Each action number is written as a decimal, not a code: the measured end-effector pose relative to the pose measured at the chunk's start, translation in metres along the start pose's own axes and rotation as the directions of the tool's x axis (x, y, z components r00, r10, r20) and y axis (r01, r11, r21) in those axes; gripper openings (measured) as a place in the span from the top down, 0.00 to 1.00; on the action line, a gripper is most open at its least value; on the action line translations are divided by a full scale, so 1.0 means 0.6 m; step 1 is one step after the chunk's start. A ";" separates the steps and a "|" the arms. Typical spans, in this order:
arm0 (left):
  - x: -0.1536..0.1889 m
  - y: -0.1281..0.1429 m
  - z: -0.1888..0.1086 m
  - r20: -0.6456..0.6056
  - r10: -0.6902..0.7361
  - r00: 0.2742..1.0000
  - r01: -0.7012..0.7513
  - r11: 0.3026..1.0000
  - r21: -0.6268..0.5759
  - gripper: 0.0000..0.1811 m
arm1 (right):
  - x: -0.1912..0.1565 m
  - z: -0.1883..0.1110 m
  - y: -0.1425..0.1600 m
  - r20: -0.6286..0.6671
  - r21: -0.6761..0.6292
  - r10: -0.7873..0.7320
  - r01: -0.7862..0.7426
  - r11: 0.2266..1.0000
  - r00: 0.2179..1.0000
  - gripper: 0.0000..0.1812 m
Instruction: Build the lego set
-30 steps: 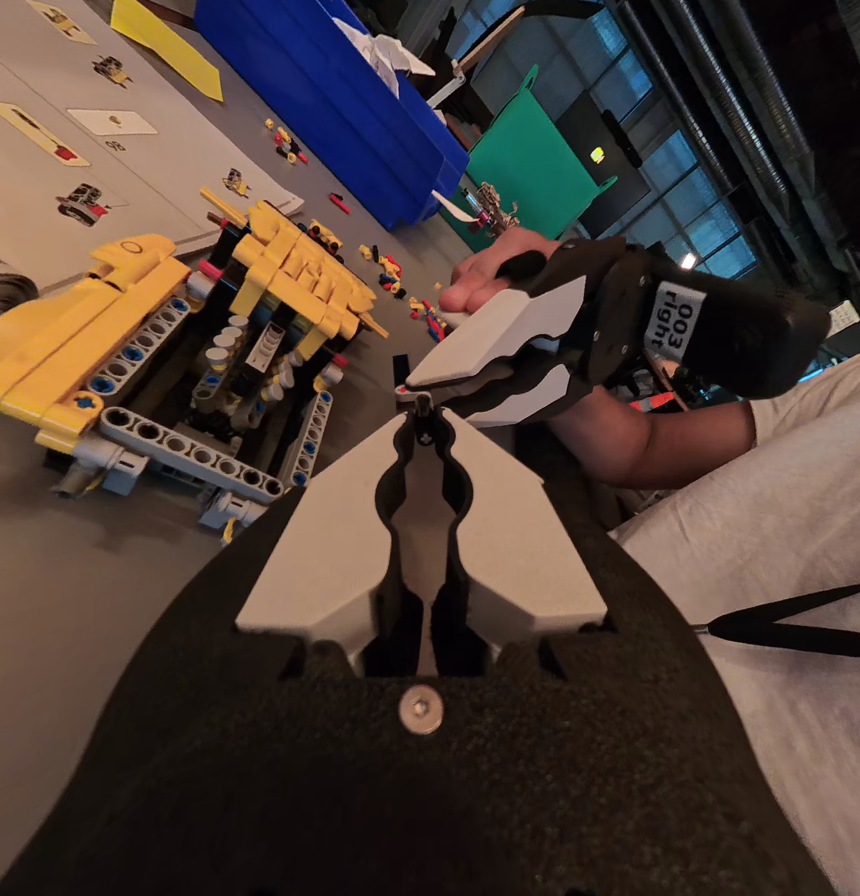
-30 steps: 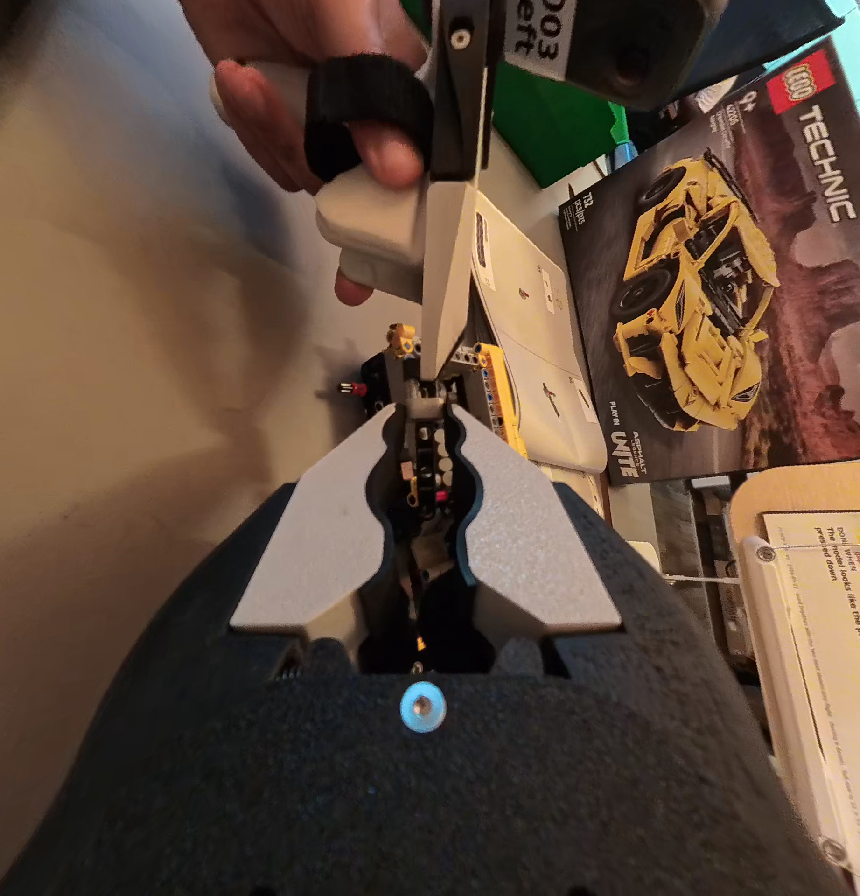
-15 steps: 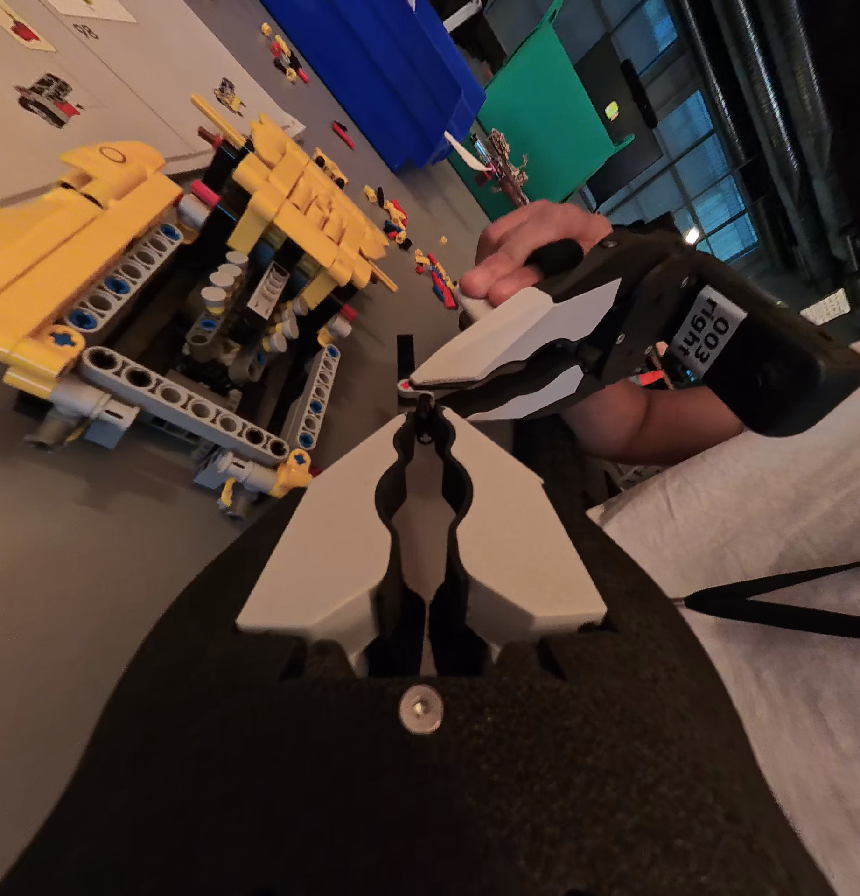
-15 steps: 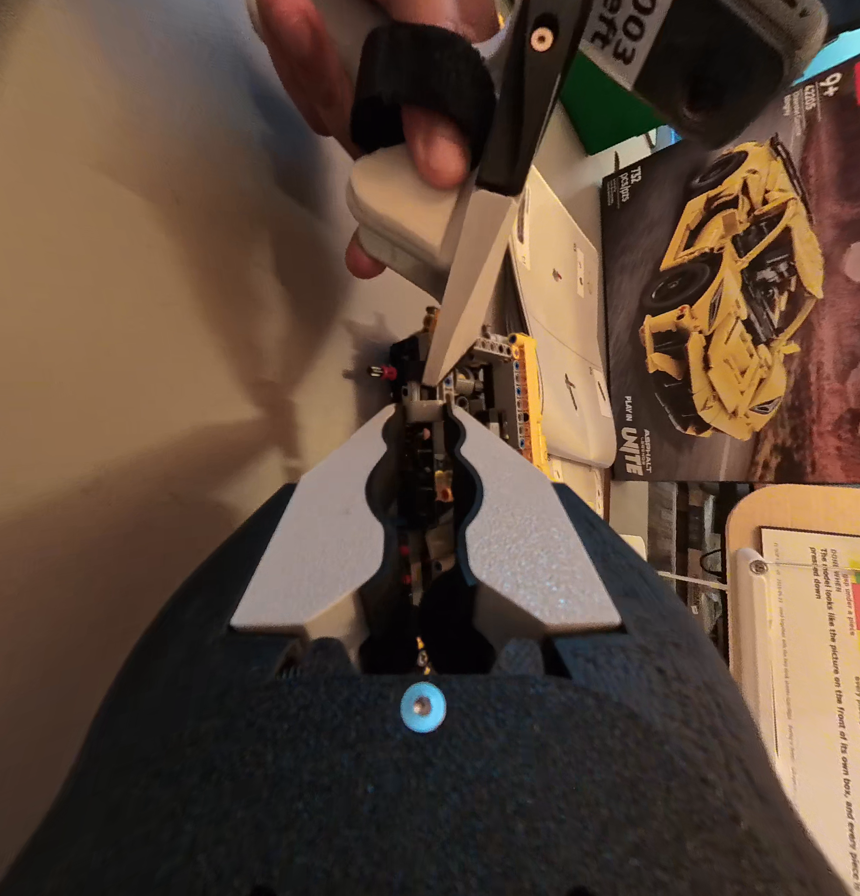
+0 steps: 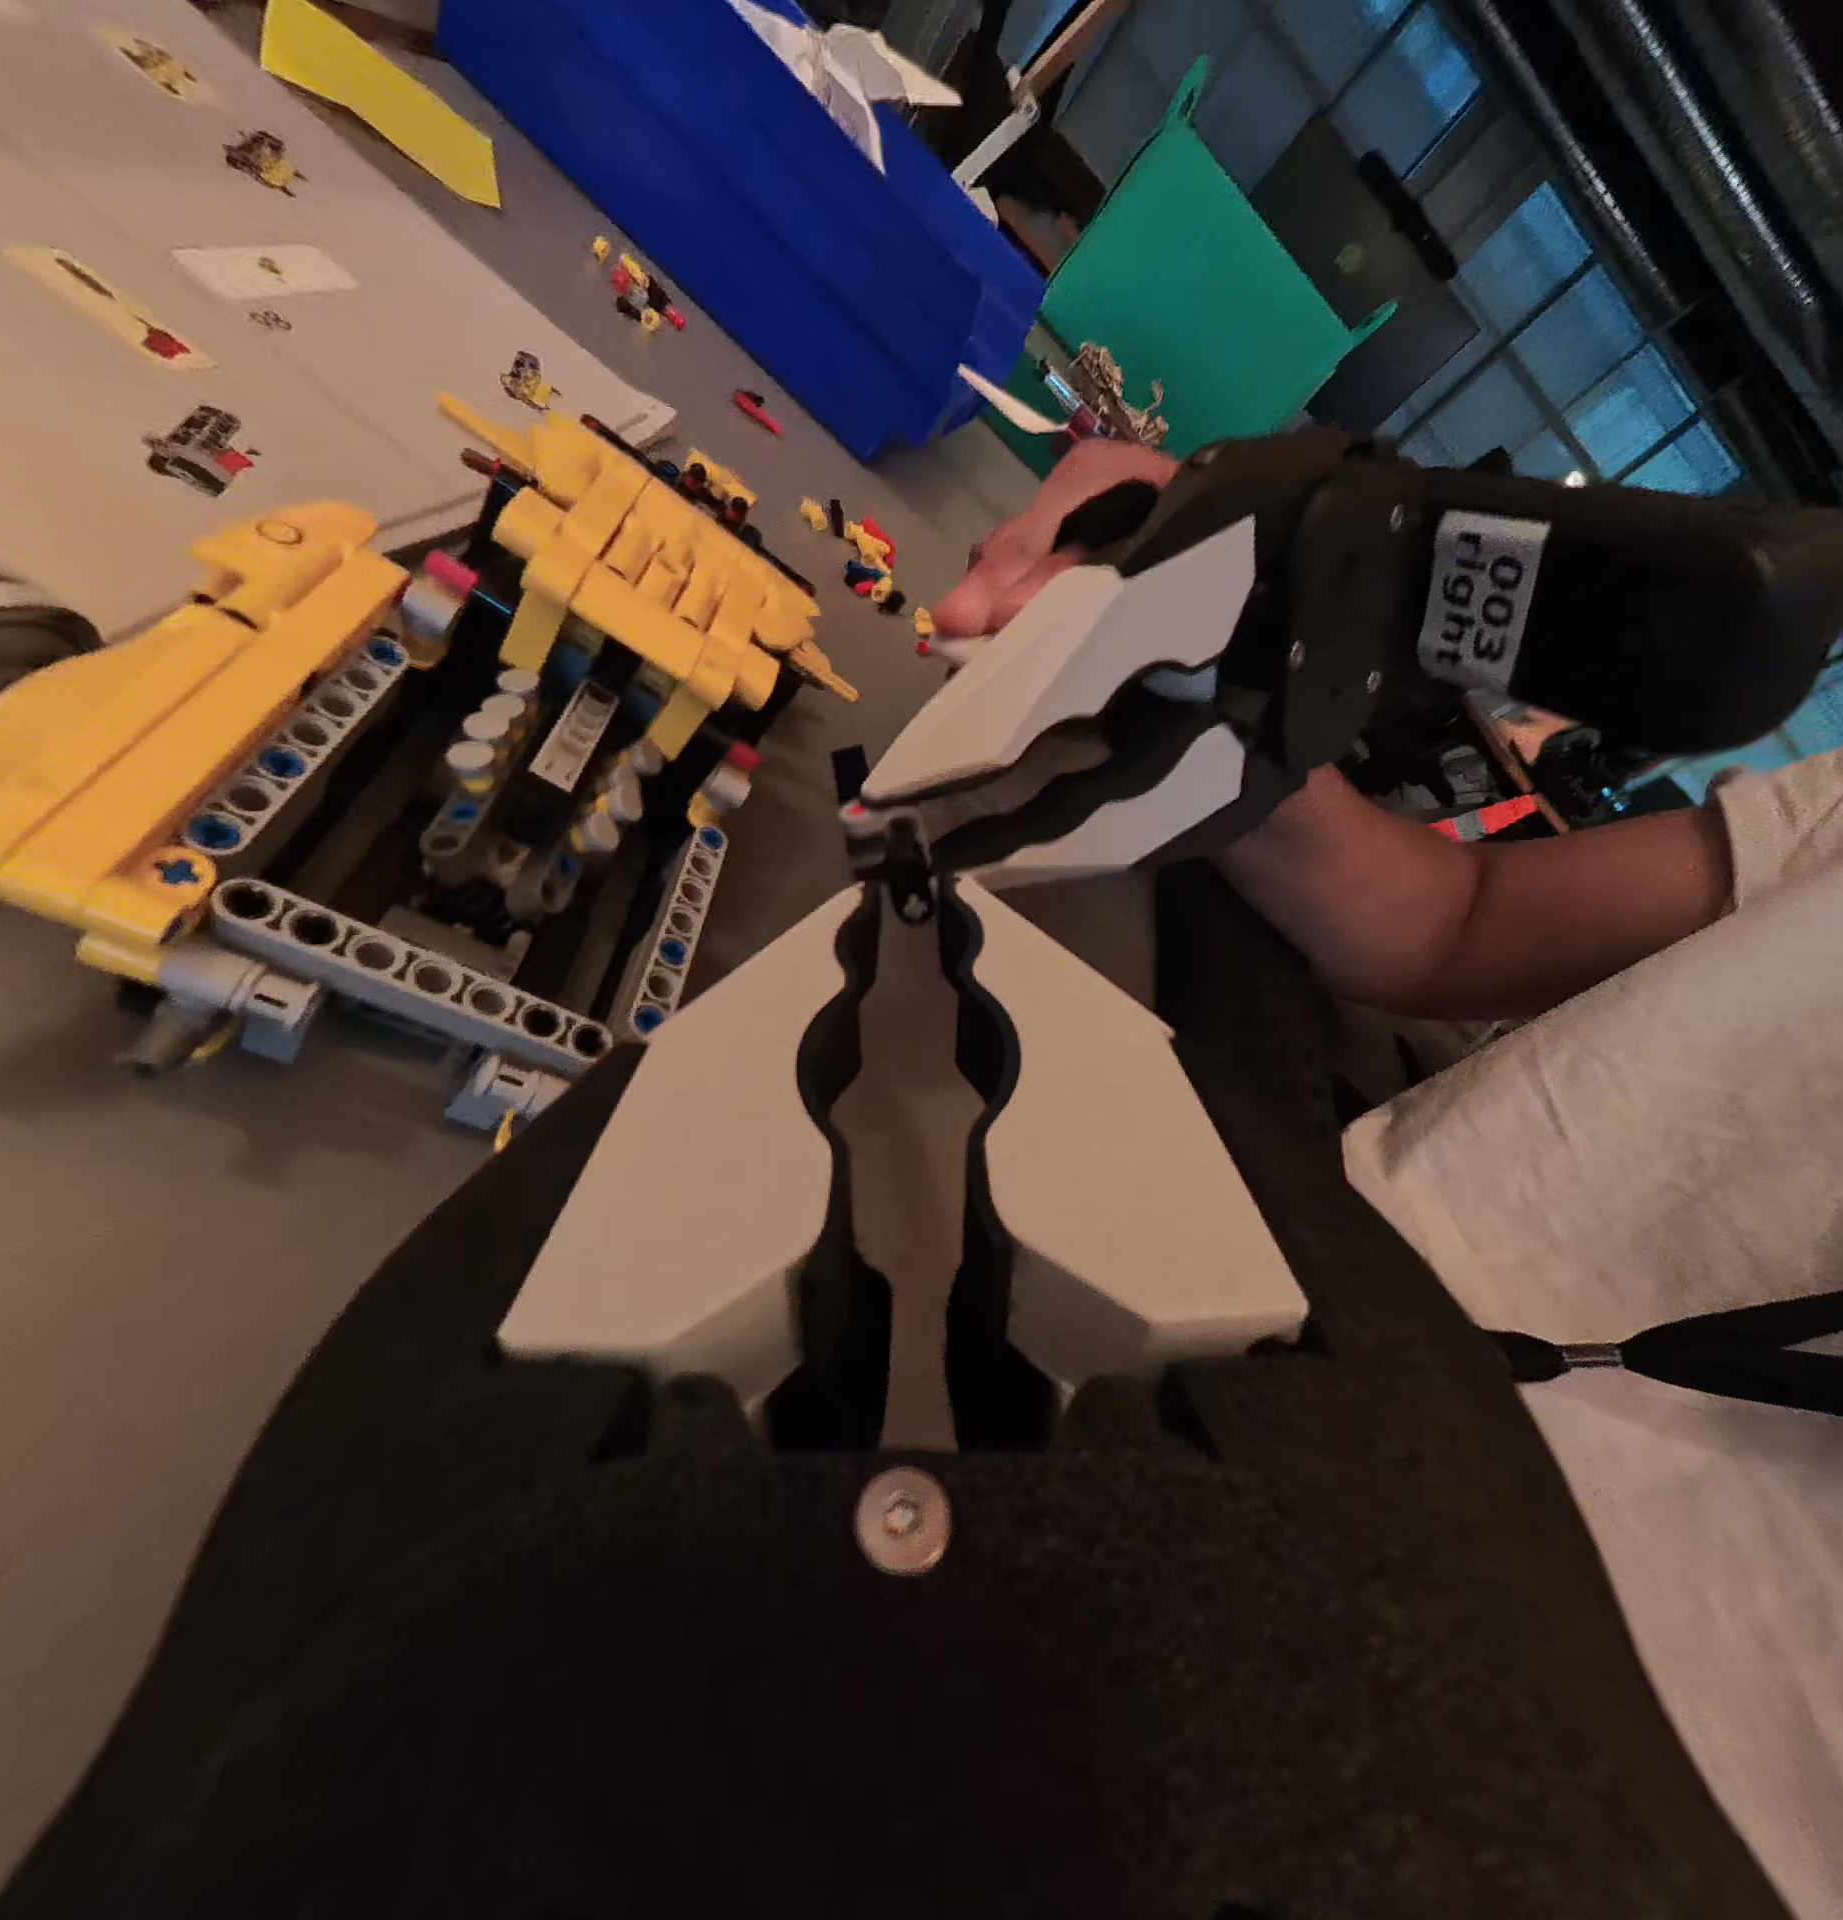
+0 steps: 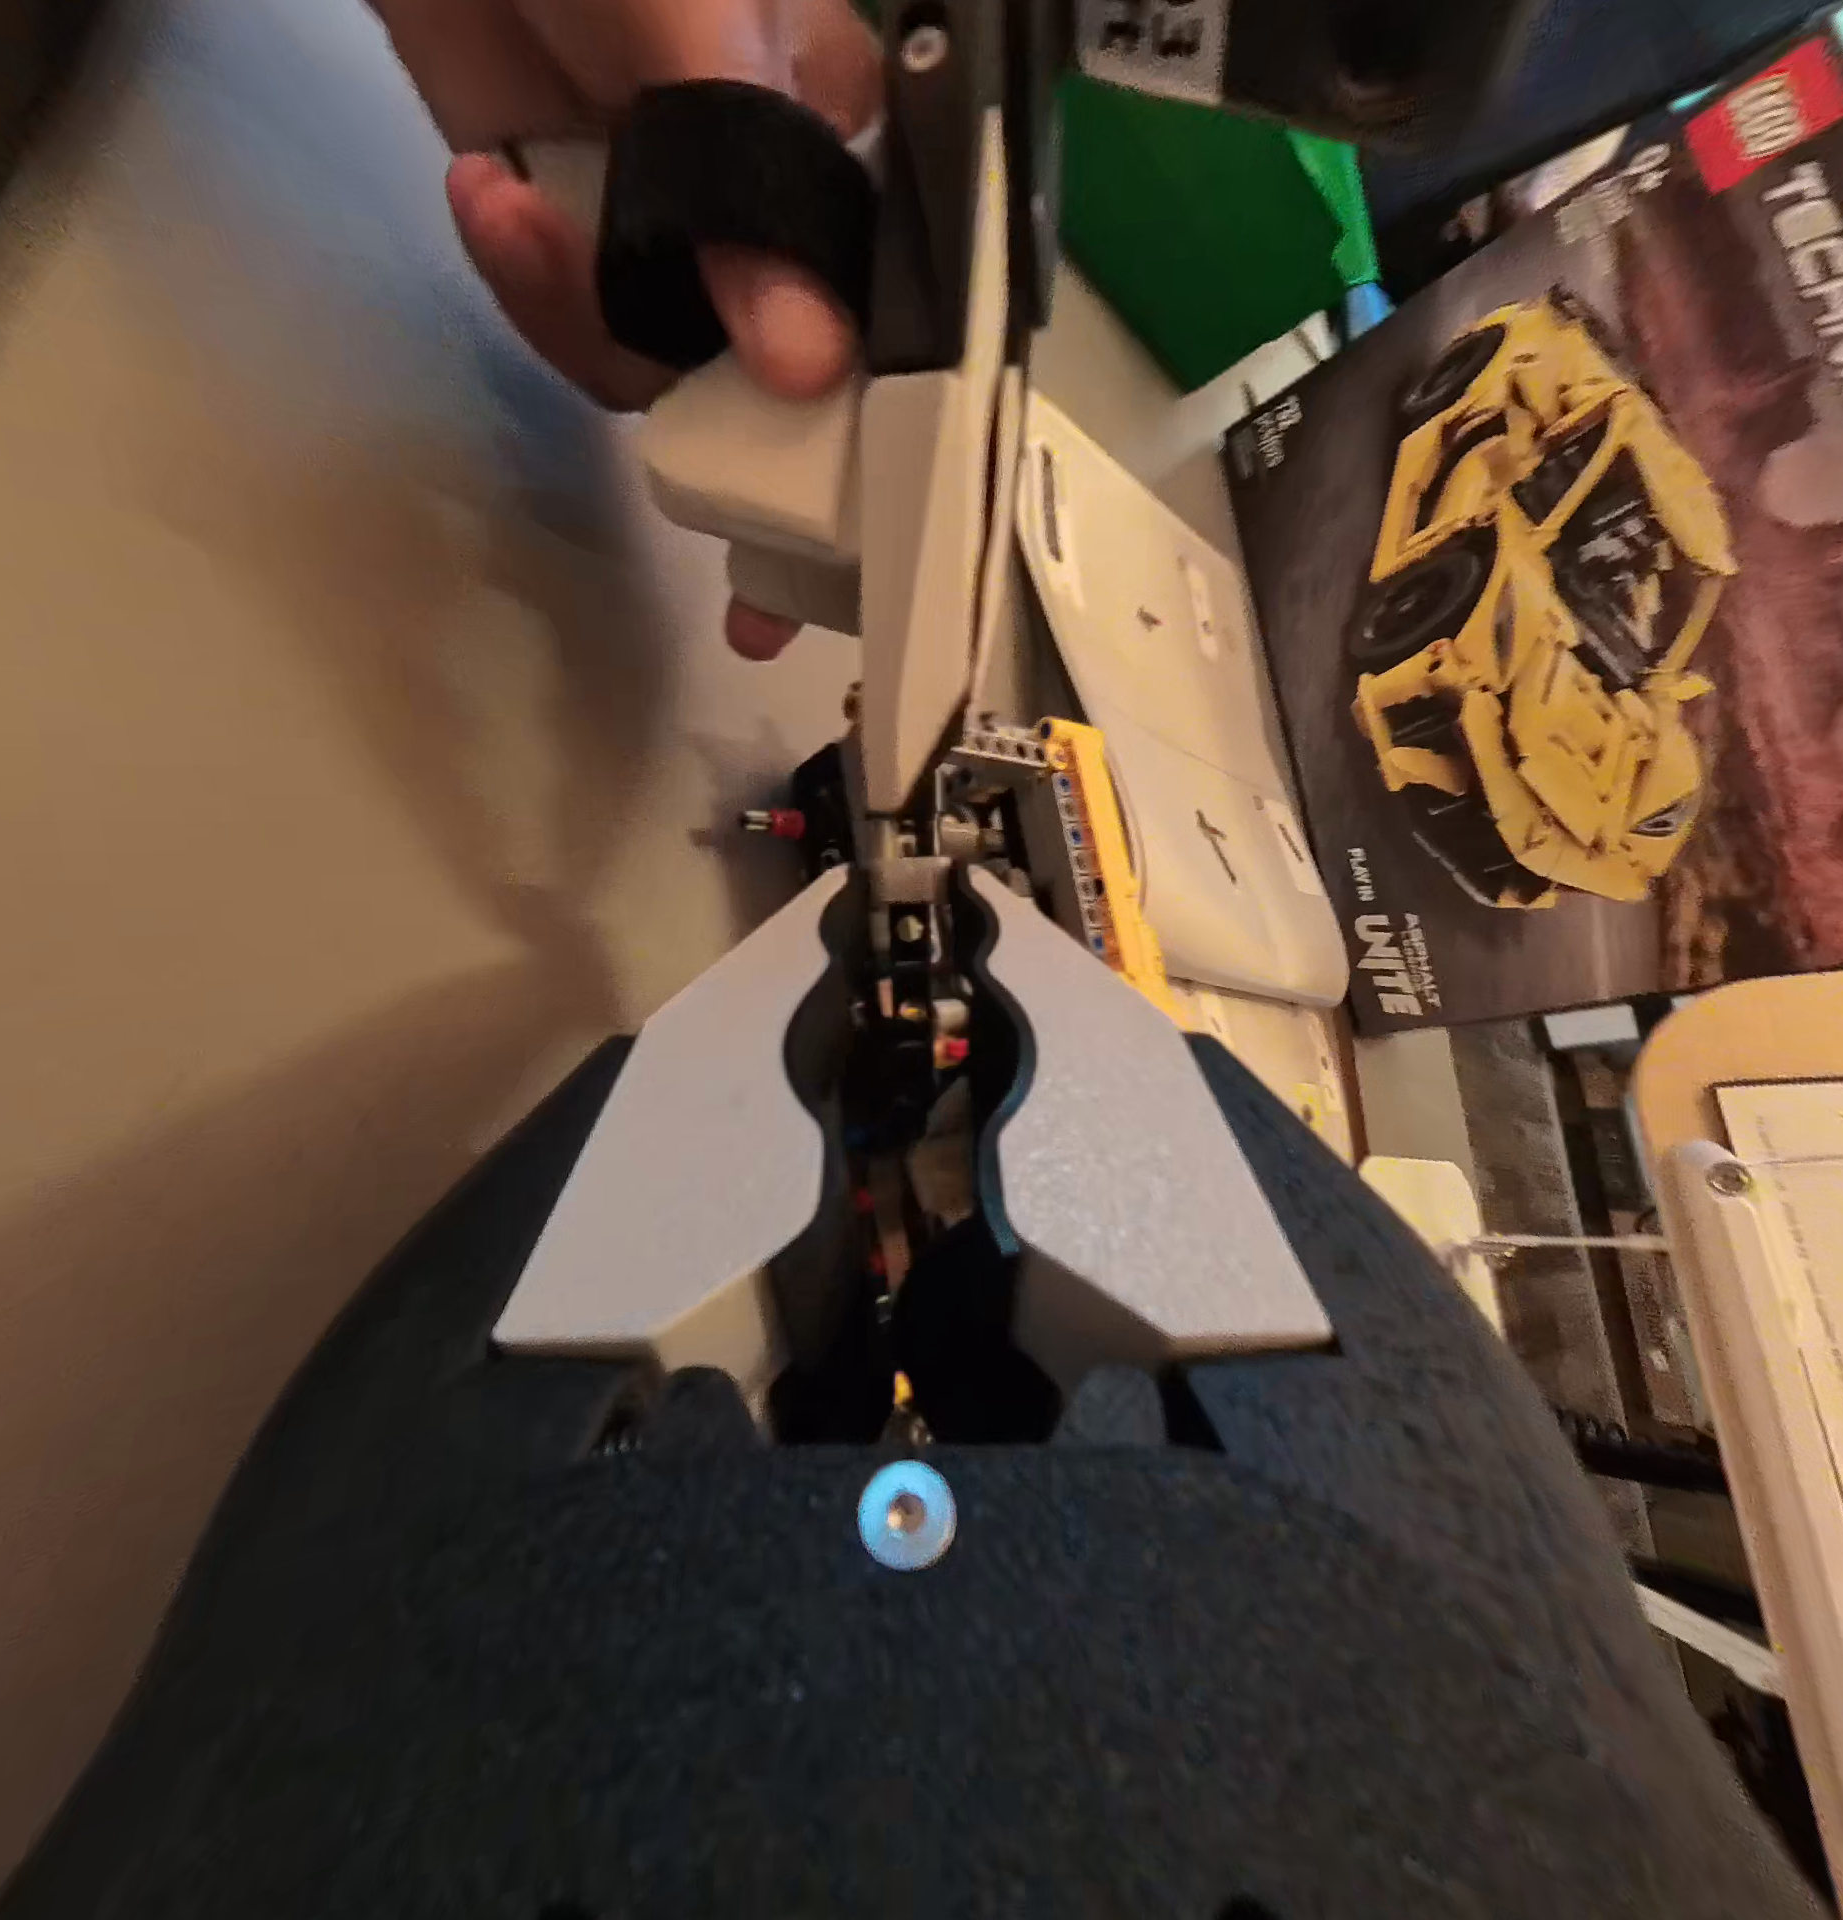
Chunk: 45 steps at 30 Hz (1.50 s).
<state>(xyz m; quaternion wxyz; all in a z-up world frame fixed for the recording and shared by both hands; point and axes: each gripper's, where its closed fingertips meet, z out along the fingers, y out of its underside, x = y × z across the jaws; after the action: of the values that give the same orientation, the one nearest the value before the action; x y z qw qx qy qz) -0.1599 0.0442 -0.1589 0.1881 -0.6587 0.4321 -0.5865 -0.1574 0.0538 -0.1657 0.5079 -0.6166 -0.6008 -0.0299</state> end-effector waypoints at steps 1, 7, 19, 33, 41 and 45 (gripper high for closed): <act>0.001 0.001 0.001 0.001 0.009 1.000 -0.009 1.000 -0.005 0.90 | 0.008 -0.005 -0.002 -0.016 0.014 0.012 -0.012 1.000 1.000 0.92; 0.013 -0.022 -0.009 -0.035 0.016 0.999 -0.013 0.997 0.075 0.86 | 0.040 -0.027 0.005 -0.083 0.040 0.057 -0.054 0.998 0.995 0.92; 0.111 -0.085 -0.056 -0.462 -0.028 0.887 0.173 0.946 0.275 0.71 | 0.072 -0.108 -0.130 0.139 0.614 0.371 -0.374 0.696 0.918 0.92; 0.114 -0.082 -0.023 -0.006 0.413 0.911 -0.389 0.862 0.325 0.93 | 0.093 -0.098 -0.132 0.511 0.572 0.580 -0.754 0.322 0.635 0.92; 0.110 -0.079 -0.015 0.001 0.407 0.914 -0.387 0.869 0.308 0.92 | 0.084 -0.086 -0.143 0.580 0.539 0.575 -0.801 0.260 0.577 0.92; 0.105 -0.083 -0.018 0.007 0.387 0.922 -0.369 0.873 0.319 0.88 | 0.086 -0.088 -0.141 0.585 0.539 0.578 -0.805 0.248 0.570 0.92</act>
<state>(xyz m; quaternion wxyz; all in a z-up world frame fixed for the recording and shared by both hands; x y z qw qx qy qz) -0.1564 0.0248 -0.0800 0.3890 -0.5061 0.4587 -0.6181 -0.1782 0.0356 -0.0571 0.5888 -0.5359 -0.2748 0.5391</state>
